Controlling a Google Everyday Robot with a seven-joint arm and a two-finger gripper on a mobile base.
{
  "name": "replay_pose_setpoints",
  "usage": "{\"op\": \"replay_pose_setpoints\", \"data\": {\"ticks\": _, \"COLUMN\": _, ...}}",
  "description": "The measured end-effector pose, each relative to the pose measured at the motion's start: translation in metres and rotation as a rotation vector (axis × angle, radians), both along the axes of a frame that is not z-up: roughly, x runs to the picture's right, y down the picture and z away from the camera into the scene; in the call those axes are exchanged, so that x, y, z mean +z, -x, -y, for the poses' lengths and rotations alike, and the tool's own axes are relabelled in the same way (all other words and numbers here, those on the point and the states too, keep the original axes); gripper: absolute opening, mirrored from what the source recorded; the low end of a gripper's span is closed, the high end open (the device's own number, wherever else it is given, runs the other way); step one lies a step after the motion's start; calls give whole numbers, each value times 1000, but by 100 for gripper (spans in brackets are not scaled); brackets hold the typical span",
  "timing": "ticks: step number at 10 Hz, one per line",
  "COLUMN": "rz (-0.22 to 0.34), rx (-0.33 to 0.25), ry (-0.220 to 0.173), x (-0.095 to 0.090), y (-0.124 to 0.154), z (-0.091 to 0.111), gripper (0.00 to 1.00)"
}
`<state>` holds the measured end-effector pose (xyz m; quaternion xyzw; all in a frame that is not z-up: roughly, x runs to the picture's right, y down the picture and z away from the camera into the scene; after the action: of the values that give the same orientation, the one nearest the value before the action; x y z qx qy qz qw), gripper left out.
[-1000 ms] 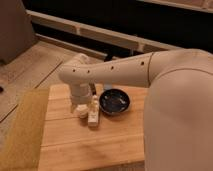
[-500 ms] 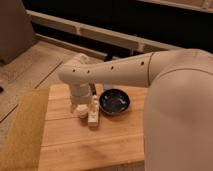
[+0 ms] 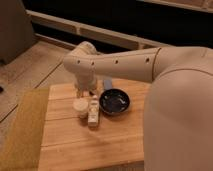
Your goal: Stand the bottle upright
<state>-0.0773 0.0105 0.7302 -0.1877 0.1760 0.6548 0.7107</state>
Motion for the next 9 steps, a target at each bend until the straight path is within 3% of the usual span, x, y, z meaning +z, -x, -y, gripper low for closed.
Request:
{"op": "replay_pose_setpoints", "data": {"ticks": 6, "rz": 30, "rx": -68, "ry": -40, "x": 44, "y": -13, "z": 27, "gripper": 65}}
{"op": "replay_pose_setpoints", "data": {"ticks": 9, "rz": 39, "rx": -74, "ry": -15, "x": 70, "y": -12, "z": 25, "gripper": 65}}
